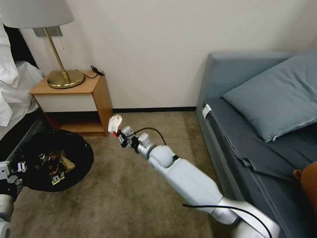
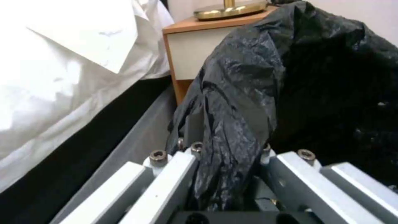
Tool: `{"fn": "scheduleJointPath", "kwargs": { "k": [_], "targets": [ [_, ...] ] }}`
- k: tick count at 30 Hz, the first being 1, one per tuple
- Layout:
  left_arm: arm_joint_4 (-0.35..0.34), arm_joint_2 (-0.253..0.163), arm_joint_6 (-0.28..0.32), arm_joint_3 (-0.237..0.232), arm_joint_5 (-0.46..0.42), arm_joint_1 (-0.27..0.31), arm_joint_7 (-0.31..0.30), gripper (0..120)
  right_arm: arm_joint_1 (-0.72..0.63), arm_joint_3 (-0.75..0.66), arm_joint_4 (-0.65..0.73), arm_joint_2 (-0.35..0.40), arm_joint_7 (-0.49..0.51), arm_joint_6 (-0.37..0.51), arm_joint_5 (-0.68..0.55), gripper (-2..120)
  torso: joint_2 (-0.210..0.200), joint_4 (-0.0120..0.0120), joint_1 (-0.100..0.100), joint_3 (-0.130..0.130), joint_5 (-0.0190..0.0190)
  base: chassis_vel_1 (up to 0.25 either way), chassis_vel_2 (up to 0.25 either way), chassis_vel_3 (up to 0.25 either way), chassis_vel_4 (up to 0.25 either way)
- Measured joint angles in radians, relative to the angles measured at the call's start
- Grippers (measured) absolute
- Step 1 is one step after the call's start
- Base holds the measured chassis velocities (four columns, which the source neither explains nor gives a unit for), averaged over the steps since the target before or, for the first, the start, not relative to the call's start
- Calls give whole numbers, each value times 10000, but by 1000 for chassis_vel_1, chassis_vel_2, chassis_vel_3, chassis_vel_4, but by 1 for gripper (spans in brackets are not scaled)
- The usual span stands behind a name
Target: Pick up the trash bin, then pick up the garbage on the floor and place it into the trash bin.
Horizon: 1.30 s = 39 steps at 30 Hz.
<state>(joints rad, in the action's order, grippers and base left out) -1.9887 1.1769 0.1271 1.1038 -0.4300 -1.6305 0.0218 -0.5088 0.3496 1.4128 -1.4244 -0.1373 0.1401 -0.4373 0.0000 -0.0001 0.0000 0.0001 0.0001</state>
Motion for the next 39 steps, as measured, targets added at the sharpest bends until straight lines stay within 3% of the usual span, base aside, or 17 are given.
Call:
{"fn": "scheduleJointPath", "kwargs": {
  "k": [5,10,18,23,31,39],
  "targets": [
    [22,59,0,-250,103,160,-15,4,-43,481,1462,58,-186,488,-1319,0,0,1,0,-1,0,0,0,0,0],
    [-40,122,13,-395,124,217,-24,4,-87,1125,2008,-317,-422,537,-2186,0,0,1,0,-1,-2,0,0,0,0],
    [-311,251,71,-454,-125,96,-45,4,-204,2167,489,-1753,-365,-679,-2491,0,0,6,0,-1,-1,0,0,0,0],
    [-572,347,109,-463,-202,-7,-58,4,-429,2391,-694,-1863,-282,-1199,-1905,0,0,0,0,-1,-3,0,0,0,0],
    [-476,449,82,-459,-177,-35,-61,4,-604,2439,-1223,-1859,-357,-1486,-1279,24,0,3,0,-1,-3,0,0,0,0],
    [-401,560,132,-802,16,267,-114,4,-611,2372,-934,-1845,-552,-1308,-988,56,0,1,0,-1,0,0,0,0,0]
  ]
}}
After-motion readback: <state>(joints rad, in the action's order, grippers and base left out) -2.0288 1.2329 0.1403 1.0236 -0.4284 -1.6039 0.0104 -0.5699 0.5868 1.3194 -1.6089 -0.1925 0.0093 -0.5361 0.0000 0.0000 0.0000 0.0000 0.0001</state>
